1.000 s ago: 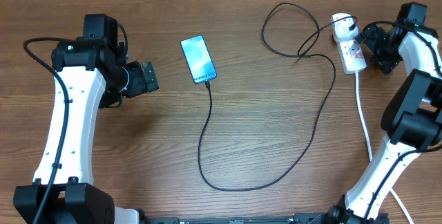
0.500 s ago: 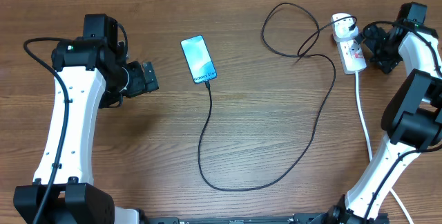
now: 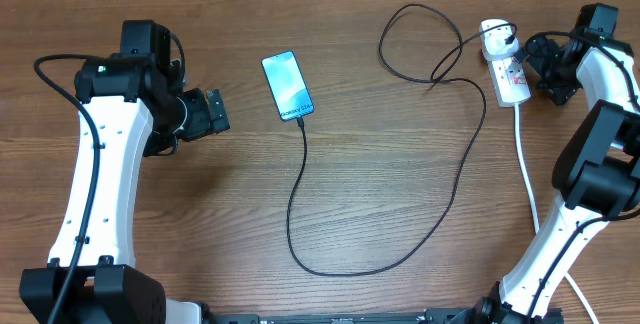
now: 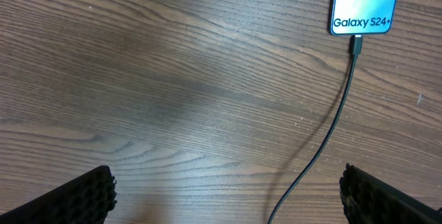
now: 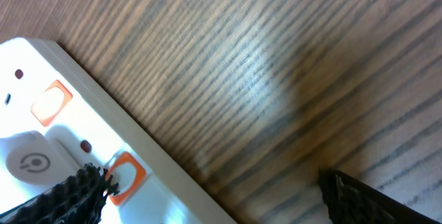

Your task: Plug charger to phone and switch on socket

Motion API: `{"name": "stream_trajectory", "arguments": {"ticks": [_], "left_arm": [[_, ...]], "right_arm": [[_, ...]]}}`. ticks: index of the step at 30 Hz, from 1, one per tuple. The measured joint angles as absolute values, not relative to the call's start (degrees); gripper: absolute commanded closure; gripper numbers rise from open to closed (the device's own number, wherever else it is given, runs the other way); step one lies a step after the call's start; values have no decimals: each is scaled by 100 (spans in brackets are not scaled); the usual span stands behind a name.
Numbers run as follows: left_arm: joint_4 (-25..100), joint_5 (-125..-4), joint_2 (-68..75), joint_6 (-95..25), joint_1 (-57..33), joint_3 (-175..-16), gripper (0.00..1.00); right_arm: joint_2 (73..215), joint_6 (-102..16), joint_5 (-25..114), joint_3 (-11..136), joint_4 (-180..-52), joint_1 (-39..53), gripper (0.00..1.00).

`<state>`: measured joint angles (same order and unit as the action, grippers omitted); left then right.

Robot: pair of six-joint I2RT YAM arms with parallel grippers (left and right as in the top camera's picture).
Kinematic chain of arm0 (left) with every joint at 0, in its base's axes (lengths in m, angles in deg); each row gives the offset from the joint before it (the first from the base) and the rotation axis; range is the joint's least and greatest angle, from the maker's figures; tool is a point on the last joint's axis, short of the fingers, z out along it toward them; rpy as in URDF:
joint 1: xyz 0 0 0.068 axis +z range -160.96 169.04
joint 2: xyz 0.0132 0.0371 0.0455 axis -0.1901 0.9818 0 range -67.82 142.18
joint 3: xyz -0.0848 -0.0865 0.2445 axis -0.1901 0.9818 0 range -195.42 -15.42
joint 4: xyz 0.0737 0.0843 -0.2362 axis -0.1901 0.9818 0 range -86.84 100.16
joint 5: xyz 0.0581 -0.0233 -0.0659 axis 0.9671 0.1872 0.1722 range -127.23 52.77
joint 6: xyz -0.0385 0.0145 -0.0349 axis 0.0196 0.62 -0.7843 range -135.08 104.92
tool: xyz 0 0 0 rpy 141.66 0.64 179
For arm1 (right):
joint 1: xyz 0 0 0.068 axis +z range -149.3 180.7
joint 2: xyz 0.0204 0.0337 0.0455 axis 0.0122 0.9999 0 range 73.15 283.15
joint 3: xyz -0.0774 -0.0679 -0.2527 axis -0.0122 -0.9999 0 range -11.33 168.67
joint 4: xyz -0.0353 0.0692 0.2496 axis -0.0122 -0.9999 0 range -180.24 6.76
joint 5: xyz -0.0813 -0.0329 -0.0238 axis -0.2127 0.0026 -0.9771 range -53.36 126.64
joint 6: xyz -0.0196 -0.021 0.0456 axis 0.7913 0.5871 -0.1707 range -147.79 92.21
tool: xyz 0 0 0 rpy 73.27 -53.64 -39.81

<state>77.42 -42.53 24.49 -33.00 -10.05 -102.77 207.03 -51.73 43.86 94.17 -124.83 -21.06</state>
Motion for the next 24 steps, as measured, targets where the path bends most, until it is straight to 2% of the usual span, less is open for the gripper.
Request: {"name": "stream_trajectory", "arguments": {"ticks": [24], "left_arm": [[7742, -4253, 2449, -3300, -1005, -10277, 0]], "right_arm": [[20655, -5011, 4342, 9318, -12496, -2102, 0]]}}
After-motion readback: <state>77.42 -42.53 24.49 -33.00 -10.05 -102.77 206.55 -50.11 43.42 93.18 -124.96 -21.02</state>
